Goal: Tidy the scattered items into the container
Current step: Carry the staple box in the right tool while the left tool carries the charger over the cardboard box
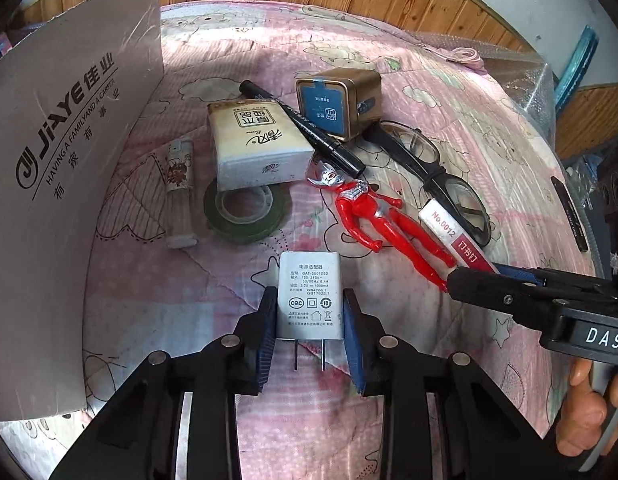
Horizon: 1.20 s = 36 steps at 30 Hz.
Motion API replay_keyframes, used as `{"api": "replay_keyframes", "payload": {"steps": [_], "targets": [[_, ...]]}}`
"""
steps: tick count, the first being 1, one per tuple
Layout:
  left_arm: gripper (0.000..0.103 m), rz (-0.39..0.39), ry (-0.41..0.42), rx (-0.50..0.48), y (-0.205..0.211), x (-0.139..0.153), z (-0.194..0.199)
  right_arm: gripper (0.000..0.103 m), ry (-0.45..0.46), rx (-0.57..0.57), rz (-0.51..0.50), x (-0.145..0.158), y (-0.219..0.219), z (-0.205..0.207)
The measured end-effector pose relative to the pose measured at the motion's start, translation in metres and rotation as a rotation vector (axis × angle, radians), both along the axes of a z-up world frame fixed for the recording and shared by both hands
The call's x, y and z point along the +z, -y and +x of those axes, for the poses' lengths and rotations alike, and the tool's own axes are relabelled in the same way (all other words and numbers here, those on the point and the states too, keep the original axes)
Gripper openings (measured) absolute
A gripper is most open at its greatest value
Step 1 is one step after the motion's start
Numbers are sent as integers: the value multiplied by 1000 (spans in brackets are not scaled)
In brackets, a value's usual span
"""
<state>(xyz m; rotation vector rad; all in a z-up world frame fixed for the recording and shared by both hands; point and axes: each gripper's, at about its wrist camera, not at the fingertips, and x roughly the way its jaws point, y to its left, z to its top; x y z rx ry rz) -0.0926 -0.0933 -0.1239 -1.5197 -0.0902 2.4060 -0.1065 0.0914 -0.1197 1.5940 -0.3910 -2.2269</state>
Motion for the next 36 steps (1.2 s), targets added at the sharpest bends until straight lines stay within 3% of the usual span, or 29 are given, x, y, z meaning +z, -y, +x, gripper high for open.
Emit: {"api": "replay_keyframes", "payload": {"steps": [3,6,15,23,36], "targets": [[38,-4,-14,-16,-5,1,-1,45,18,-4,-26,-3,0,0],[32,-14,-21,-28,-3,2,1,43,16,-14,-54,-1,0,1],[32,-4,-19,-24,2,10,12,40,-42,-6,-21,17,1,9],[32,14,-49,-13,15,32,22,40,-111,11,-16,39,6,18],[32,-29,-123,2,24,73,32,40,-160,9,26,52,19,22]]}}
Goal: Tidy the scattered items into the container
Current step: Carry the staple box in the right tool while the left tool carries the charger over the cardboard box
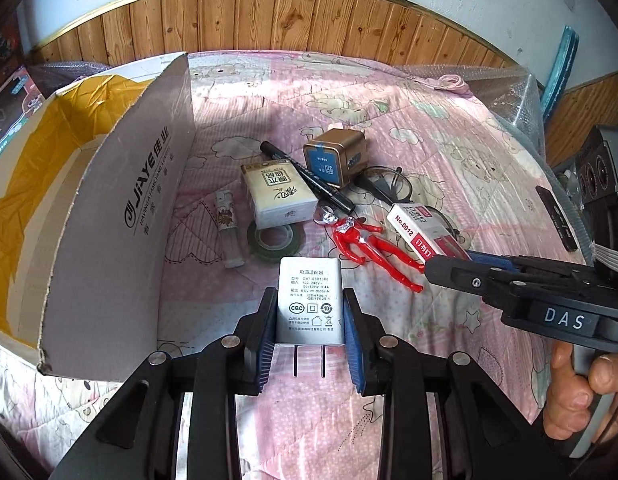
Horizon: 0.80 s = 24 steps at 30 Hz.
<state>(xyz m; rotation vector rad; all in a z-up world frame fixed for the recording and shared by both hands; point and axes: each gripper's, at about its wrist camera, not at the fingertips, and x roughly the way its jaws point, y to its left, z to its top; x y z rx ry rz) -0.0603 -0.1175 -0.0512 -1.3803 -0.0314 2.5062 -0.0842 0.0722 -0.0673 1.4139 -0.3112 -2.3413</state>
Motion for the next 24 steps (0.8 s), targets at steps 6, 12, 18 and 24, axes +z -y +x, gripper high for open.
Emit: {"api": "replay_keyframes", "payload": {"steps": [6,12,18,24], "targets": [[32,16,-25,9,11,15,6,40,-40,2,4,12,10,5],[32,40,-42,19,23,27,10,40,-57,4,14,19,21,8],[32,61,-55,25,32,37,11,40,-82,-3,7,32,32,12],[32,82,-64,30,42,50,12,40,-96,-39,-16,44,43,19]]}}
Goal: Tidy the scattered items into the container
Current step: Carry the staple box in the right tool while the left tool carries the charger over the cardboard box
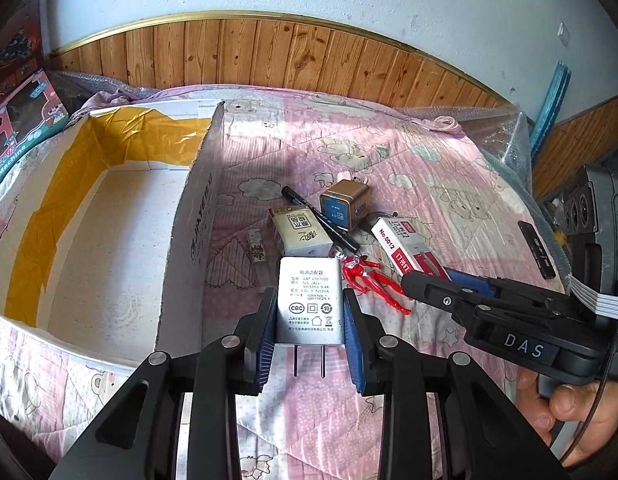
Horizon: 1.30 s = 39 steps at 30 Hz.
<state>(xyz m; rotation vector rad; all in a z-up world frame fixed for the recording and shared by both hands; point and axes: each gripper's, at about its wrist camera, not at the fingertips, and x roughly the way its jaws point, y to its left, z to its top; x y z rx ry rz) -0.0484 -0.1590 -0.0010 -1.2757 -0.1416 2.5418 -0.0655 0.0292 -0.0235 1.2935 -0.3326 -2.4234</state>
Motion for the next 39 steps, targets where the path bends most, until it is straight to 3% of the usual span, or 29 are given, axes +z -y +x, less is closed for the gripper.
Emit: {"api": "replay_keyframes", "payload": {"steps": [10,20,39], "targets": [[32,37,-16,6,13,20,2,40,-59,-62,49,33,5,10],[32,81,-31,1,19,40,-1,40,-39,-115,20,48,1,24],[32,136,-79,48,60,69,-10,40,-93,-69,44,90,42,10]]}}
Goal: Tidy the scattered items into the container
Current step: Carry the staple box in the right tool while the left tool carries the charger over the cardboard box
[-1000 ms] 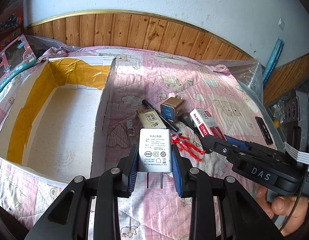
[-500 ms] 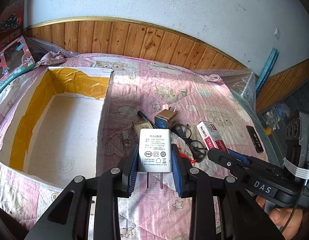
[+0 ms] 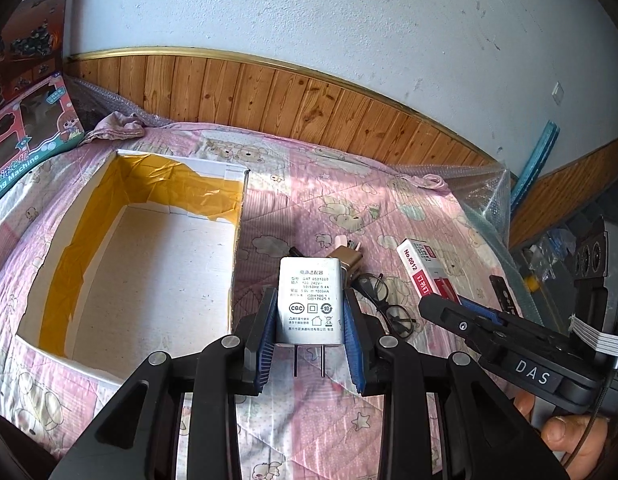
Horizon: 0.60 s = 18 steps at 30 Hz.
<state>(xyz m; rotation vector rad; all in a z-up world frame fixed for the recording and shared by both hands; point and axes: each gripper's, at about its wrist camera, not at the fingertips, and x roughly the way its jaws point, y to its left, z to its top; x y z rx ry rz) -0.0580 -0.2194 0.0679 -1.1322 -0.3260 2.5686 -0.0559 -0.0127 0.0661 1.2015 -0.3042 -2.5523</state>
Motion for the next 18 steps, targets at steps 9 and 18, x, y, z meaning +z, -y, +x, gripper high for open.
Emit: {"api": "replay_keyframes", "payload": {"steps": [9,18], "targets": [[32,19,-5,45,30,4,-9,40,-1,41,16,4,32,-10],[32,33,-15,85,53,7,-16,40,-6,85,35,10,62,-18]]}}
